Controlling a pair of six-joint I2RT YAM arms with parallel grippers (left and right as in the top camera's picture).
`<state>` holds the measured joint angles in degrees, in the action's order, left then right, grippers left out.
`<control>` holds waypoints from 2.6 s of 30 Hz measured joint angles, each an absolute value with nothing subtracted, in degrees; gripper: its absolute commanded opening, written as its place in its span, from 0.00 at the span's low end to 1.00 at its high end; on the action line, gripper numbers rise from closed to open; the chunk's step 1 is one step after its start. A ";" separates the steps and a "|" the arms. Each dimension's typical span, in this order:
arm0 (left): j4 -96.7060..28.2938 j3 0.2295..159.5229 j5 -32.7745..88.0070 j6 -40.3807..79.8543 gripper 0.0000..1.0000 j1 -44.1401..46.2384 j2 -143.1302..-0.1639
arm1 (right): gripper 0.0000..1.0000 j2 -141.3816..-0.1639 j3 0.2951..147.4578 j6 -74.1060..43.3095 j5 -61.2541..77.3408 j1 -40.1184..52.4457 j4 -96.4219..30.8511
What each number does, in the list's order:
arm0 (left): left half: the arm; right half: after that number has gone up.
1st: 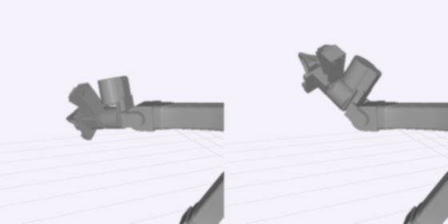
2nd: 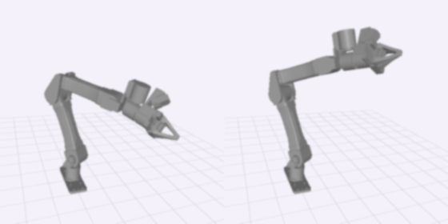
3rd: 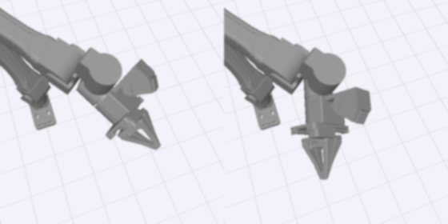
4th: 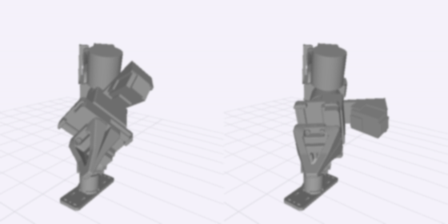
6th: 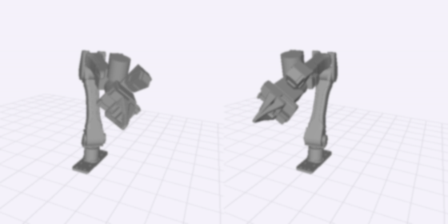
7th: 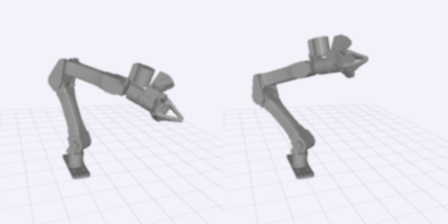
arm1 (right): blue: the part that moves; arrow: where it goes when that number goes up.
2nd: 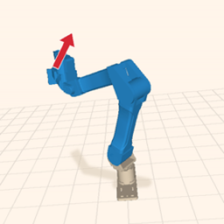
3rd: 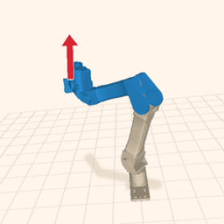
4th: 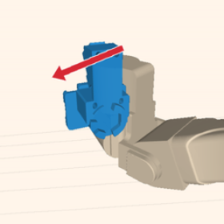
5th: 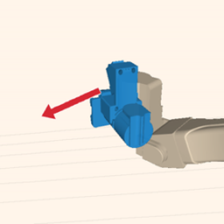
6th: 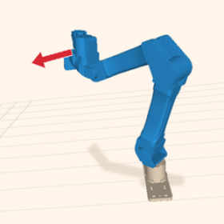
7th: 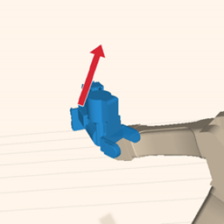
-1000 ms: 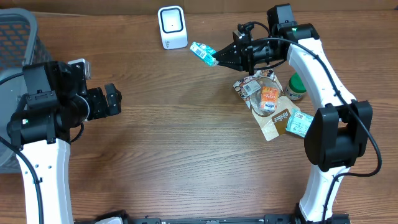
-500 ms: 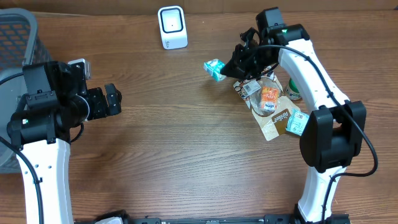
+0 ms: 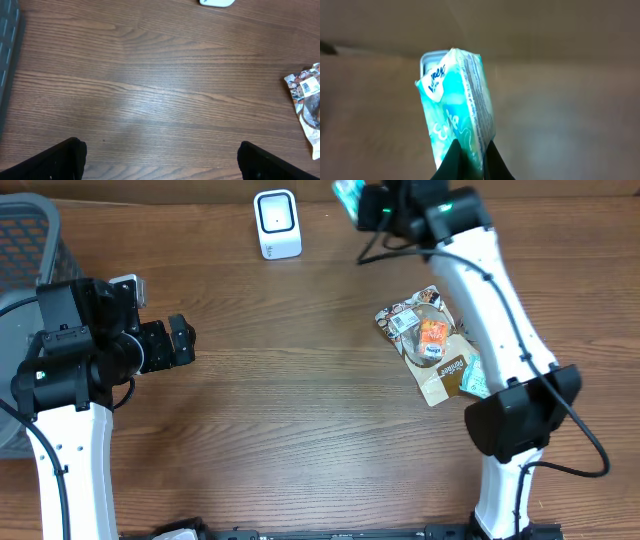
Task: Scan the item barcode
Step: 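Hold the mint pack against the white scanner, then carry the mint pack right and release it beside the bag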
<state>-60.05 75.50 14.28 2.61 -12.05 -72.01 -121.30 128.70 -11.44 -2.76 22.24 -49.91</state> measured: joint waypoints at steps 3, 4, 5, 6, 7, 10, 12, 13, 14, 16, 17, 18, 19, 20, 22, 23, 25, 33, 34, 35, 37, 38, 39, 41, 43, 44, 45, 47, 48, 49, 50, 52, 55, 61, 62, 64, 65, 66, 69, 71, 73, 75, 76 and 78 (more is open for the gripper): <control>-60.05 75.50 14.28 2.61 0.99 -12.05 -72.01 | 0.04 -122.54 128.70 -6.94 -11.64 26.59 -40.45; -60.07 75.50 14.26 2.61 0.99 -12.05 -72.01 | 0.04 -123.44 128.73 -4.75 -14.79 28.10 -37.01; -60.05 75.50 14.26 2.61 1.00 -12.05 -72.01 | 0.04 -124.20 128.73 -3.18 -16.53 29.04 -34.48; -60.05 75.50 14.28 2.61 0.99 -12.05 -72.01 | 0.04 -125.51 128.75 -0.67 -18.70 30.20 -30.87; -60.07 75.53 14.28 2.61 1.00 -12.05 -72.01 | 0.04 -126.54 128.75 1.06 -19.81 30.76 -28.86; -60.07 75.50 14.28 2.61 0.99 -12.05 -72.01 | 0.04 -131.24 128.75 7.33 -22.81 31.88 -22.63; -60.05 75.50 14.26 2.61 1.00 -12.05 -72.01 | 0.04 -134.39 128.75 10.90 -23.88 31.92 -19.64; -60.05 75.50 14.26 2.61 1.00 -12.05 -72.01 | 0.04 -135.92 128.73 12.67 -24.38 31.90 -18.37; -60.05 75.50 14.26 2.61 1.00 -12.05 -72.01 | 0.04 -137.64 128.73 14.59 -24.71 31.90 -16.95; -60.05 75.53 14.26 2.61 1.00 -12.05 -72.01 | 0.04 -140.40 128.73 17.93 -25.23 31.86 -14.33; -60.05 75.50 14.28 2.61 1.00 -12.05 -72.01 | 0.04 -141.49 128.73 19.09 -25.43 31.88 -13.32; -60.05 75.50 14.28 2.61 0.99 -12.05 -72.01 | 0.04 -142.54 128.68 20.21 -25.58 31.88 -12.23; -60.05 75.53 14.28 2.61 1.00 -12.05 -72.01 | 0.04 -143.35 128.66 21.06 -25.71 31.88 -11.46; -60.05 75.50 14.28 2.61 1.00 -12.05 -72.01 | 0.04 -144.20 128.66 21.78 -25.82 31.88 -10.55; -60.05 75.50 14.28 2.61 1.00 -12.05 -72.01 | 0.04 -145.36 128.66 22.79 -25.71 31.88 -9.50; -60.05 75.50 14.26 2.61 1.00 -12.05 -72.01 | 0.04 -145.73 128.66 22.98 -25.61 31.88 -9.15; -60.05 75.50 14.26 2.61 1.00 -12.05 -72.01 | 0.04 -146.34 128.66 23.64 -25.17 31.88 -8.58; -60.05 75.50 14.28 2.61 1.00 -12.05 -72.01 | 0.04 -146.69 128.66 24.32 -23.79 32.25 -6.33; -60.05 75.50 14.28 2.61 1.00 -12.05 -72.01 | 0.04 -146.69 128.66 24.67 -23.24 32.36 -6.24; -60.05 75.50 14.26 2.61 1.00 -12.05 -72.01 | 0.04 -146.71 128.66 25.12 -22.76 32.45 -6.04; -60.07 75.50 14.28 2.61 1.00 -12.05 -72.01 | 0.04 -146.80 128.66 26.22 -22.00 32.69 -5.43; -60.05 75.50 14.28 2.61 1.00 -12.05 -72.01 | 0.04 -146.85 128.66 26.85 -21.74 32.75 -5.28; -60.05 75.50 14.26 2.61 1.00 -12.05 -72.01 | 0.04 -146.96 128.66 27.46 -21.56 32.77 -5.17; -60.05 75.50 14.26 2.61 0.99 -12.05 -72.01 | 0.04 -147.33 128.66 28.93 -21.28 32.99 -5.13; -60.05 75.53 14.28 2.61 1.00 -12.05 -72.01 | 0.04 -147.85 128.66 30.06 -21.23 33.04 -5.13; -60.05 75.50 14.28 2.61 1.00 -12.05 -72.01 | 0.04 -148.27 128.66 30.46 -21.23 33.06 -4.84; -60.05 75.50 14.28 2.61 1.00 -12.05 -72.01 | 0.04 -148.51 128.66 30.74 -21.26 33.04 -4.38; -60.05 75.50 14.28 2.61 1.00 -12.05 -72.01 | 0.04 -148.88 128.66 31.24 -21.41 33.06 -3.90; -60.05 75.50 14.26 2.61 1.00 -12.05 -72.01 | 0.04 -148.92 128.66 31.38 -21.43 33.06 -3.79; -60.05 75.50 14.26 2.61 1.00 -12.05 -72.01 | 0.04 -148.92 128.66 31.55 -21.45 33.06 -3.64; -60.05 75.50 14.28 2.61 1.00 -12.05 -72.01 | 0.04 -148.92 128.66 31.59 -21.47 33.06 -3.38; -60.05 75.50 14.28 2.61 0.99 -12.05 -72.01 | 0.04 -148.92 128.66 31.75 -21.78 33.08 -3.07; -60.05 75.53 14.26 2.61 1.00 -12.05 -72.01 | 0.04 -148.92 128.66 31.81 -22.94 33.17 -3.09; -60.05 75.50 14.26 2.61 1.00 -12.05 -72.01 | 0.04 -148.70 128.66 31.38 -24.91 34.06 -6.42; -60.05 75.50 14.28 2.61 1.00 -12.05 -72.01 | 0.04 -148.35 128.66 30.83 -24.99 34.33 -8.23; -60.05 75.50 14.28 2.61 1.00 -12.05 -72.01 | 0.04 -146.93 128.55 28.16 -25.08 34.96 -13.50; -60.03 75.50 14.26 2.61 1.00 -12.05 -72.01 | 0.04 -145.84 128.40 26.61 -25.17 35.14 -16.19; -60.07 75.50 14.28 2.61 1.00 -12.05 -72.01 | 0.04 -144.40 128.31 24.56 -24.97 35.42 -19.46; -60.10 75.50 14.28 2.61 0.99 -12.05 -72.01 | 0.04 -137.73 127.90 16.34 -24.84 36.01 -31.99; -60.10 75.50 14.26 2.61 1.00 -12.05 -72.01 | 0.04 -131.04 127.85 9.34 -24.82 36.10 -42.76; -60.05 75.50 14.28 2.61 0.99 -12.05 -72.01 | 0.04 -125.10 128.05 3.75 -24.86 35.73 -51.09; -60.07 75.50 14.26 2.61 1.00 -12.05 -72.01 | 0.04 -118.91 128.44 -1.85 -24.88 34.81 -60.14; -60.03 75.50 14.26 2.61 0.99 -12.05 -72.01 | 0.05 -116.57 128.81 -4.34 -24.99 34.11 -64.36; -60.07 75.50 14.28 2.61 1.00 -12.05 -72.01 | 0.06 -113.06 129.56 -9.23 -24.91 31.97 -71.94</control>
